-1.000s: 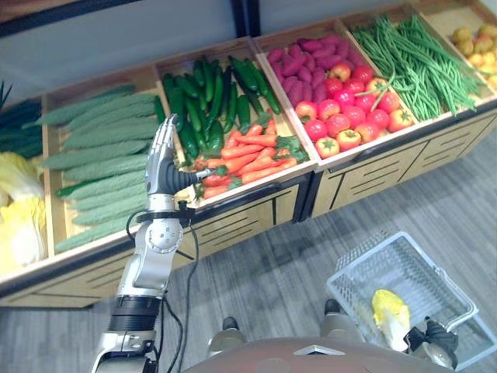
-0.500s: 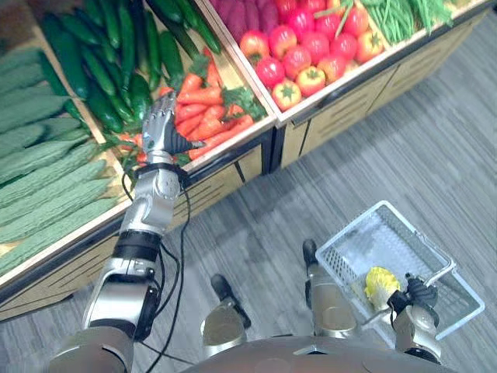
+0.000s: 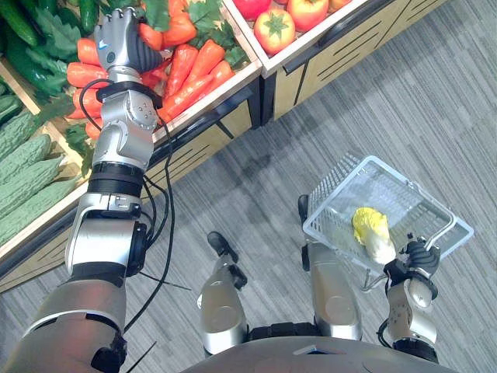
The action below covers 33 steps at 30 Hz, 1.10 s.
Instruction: Pick vegetable in the basket
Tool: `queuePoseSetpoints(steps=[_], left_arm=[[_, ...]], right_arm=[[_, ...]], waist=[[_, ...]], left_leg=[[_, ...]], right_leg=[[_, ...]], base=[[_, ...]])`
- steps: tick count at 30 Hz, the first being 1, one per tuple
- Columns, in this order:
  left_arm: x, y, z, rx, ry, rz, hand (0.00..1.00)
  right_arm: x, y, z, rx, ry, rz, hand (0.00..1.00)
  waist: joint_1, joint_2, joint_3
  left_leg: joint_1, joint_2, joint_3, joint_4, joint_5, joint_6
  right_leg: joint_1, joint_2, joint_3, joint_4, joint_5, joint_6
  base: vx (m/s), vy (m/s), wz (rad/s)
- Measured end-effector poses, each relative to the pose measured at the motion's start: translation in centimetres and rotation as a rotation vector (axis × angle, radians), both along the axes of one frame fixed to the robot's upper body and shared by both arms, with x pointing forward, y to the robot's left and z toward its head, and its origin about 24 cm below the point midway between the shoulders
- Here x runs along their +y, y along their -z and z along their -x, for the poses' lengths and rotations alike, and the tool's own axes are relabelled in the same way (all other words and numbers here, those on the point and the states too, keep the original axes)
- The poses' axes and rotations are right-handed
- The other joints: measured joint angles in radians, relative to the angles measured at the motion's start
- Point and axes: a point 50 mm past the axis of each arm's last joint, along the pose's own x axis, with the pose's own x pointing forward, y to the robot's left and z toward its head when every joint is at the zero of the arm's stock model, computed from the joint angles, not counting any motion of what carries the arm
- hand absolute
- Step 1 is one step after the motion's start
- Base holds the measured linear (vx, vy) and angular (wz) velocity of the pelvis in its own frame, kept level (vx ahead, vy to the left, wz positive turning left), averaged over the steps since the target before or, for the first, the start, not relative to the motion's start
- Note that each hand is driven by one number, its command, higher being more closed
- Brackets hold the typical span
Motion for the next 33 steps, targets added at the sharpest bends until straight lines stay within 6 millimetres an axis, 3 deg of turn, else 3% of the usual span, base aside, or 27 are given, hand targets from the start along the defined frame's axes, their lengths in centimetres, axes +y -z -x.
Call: queuePoseSetpoints(steps=[4,7,12,15,19,22,25,28,29,30,31,32,33], left_arm=[[-0.8,0.3,-0.2,0.029,0.028,0.014,1.0],[-1.5,-1.4,0.6,-0.054,0.064,-0.007,1.0],[-0.3,-1.1,1.9,-0.083,0.05,-0.032,1.0],[0.3,-1.3,2.2,-0.094,0.032,-0.031,1.0],[0.3,-1.5,3.2,-0.159,0.03,-0.054,1.0],[-0.6,-1.5,4.2,-0.226,0.065,-0.066,1.0],[-3.5,-0.3,5.0,-0.25,0.187,-0.047,1.0],[-7.6,3.3,6.7,-0.216,0.358,0.045,1.0],[-8.8,5.3,7.9,-0.179,0.413,0.088,1.0],[-9.2,6.3,8.4,-0.154,0.43,0.111,1.0],[-10.2,8.6,9.3,-0.087,0.475,0.194,1.0],[-10.8,10.4,10.2,-0.031,0.499,0.263,1.0],[-11.0,11.3,10.5,-0.002,0.504,0.302,1.0]], right_arm=[[0.3,0.5,0.6,0.021,-0.014,-0.01,1.0],[0.5,0.7,0.7,0.028,-0.036,-0.015,1.0],[0.4,3.1,2.1,0.138,-0.038,-0.061,1.0],[0.3,4.4,3.1,0.205,-0.019,-0.097,1.0],[0.0,4.9,4.2,0.241,-0.006,-0.104,1.0],[-0.2,5.0,4.5,0.257,-0.003,-0.095,1.0],[-0.1,5.2,4.7,0.271,-0.002,-0.1,1.0],[-0.1,4.0,3.6,0.227,-0.012,-0.079,1.0],[0.1,2.9,2.4,0.179,-0.034,-0.049,1.0],[0.3,2.4,1.6,0.154,-0.05,-0.037,1.0],[0.6,1.3,0.3,0.112,-0.084,-0.01,1.0],[1.5,0.6,-1.0,0.079,-0.139,0.011,1.0],[2.1,0.3,-1.5,0.063,-0.17,0.019,1.0]], waist=[[0.017,0.004,-0.002],[0.025,0.016,-0.017],[0.022,0.059,-0.111],[0.017,0.058,-0.176],[0.011,0.055,-0.208],[-0.001,0.049,-0.239],[-0.01,0.042,-0.271],[-0.013,0.041,-0.274],[0.0,0.04,-0.273],[0.001,0.038,-0.272],[-0.002,0.049,-0.271],[0.014,0.052,-0.273],[0.026,0.046,-0.274]], left_leg=[[0.045,0.008,0.005,0.009,0.0,0.0],[0.09,-0.008,-0.013,0.001,0.0,0.001],[0.162,-0.041,-0.051,-0.035,0.001,0.003],[0.185,-0.06,-0.068,-0.054,-0.001,0.008],[0.224,-0.074,-0.084,-0.072,-0.001,0.011],[0.246,-0.089,-0.086,-0.09,0.004,0.018],[0.255,-0.101,-0.088,-0.101,0.005,0.019],[0.266,-0.106,-0.066,-0.101,0.003,0.022],[0.28,-0.104,-0.01,-0.098,-0.004,0.026],[0.286,-0.102,0.02,-0.091,-0.01,0.027],[0.298,-0.089,0.081,-0.07,-0.027,0.031],[0.328,-0.075,0.149,-0.054,-0.039,0.025],[0.35,-0.073,0.188,-0.049,-0.045,0.017]], right_leg=[[0.062,-0.002,-0.039,0.001,-0.004,0.003],[0.116,-0.013,-0.067,0.012,-0.029,0.001],[0.203,-0.033,-0.096,0.002,-0.054,0.006],[0.235,-0.045,-0.104,-0.012,-0.056,0.008],[0.28,-0.056,-0.11,-0.028,-0.056,0.013],[0.301,-0.065,-0.111,-0.036,-0.053,0.017],[0.309,-0.075,-0.111,-0.042,-0.049,0.023],[0.283,-0.078,-0.102,-0.006,-0.052,0.023],[0.227,-0.078,-0.139,0.035,-0.056,0.002],[0.211,-0.091,-0.196,0.046,-0.091,-0.043],[0.207,-0.149,-0.409,0.096,-0.141,-0.132],[0.203,-0.208,-0.594,0.156,-0.139,-0.185],[0.201,-0.233,-0.653,0.183,-0.119,-0.195]], base=[[0.02,0.016,0.14],[0.01,0.04,0.21],[0.03,0.03,0.19],[0.01,0.039,0.15],[-0.01,0.02,0.09],[0.0,0.01,0.02],[0.0,0.0,0.0],[-0.02,0.004,-0.3],[-0.04,0.001,-0.86],[-0.05,0.018,-1.24],[0.01,0.057,-1.54],[0.05,0.077,-1.67],[0.14,0.029,-1.97]])
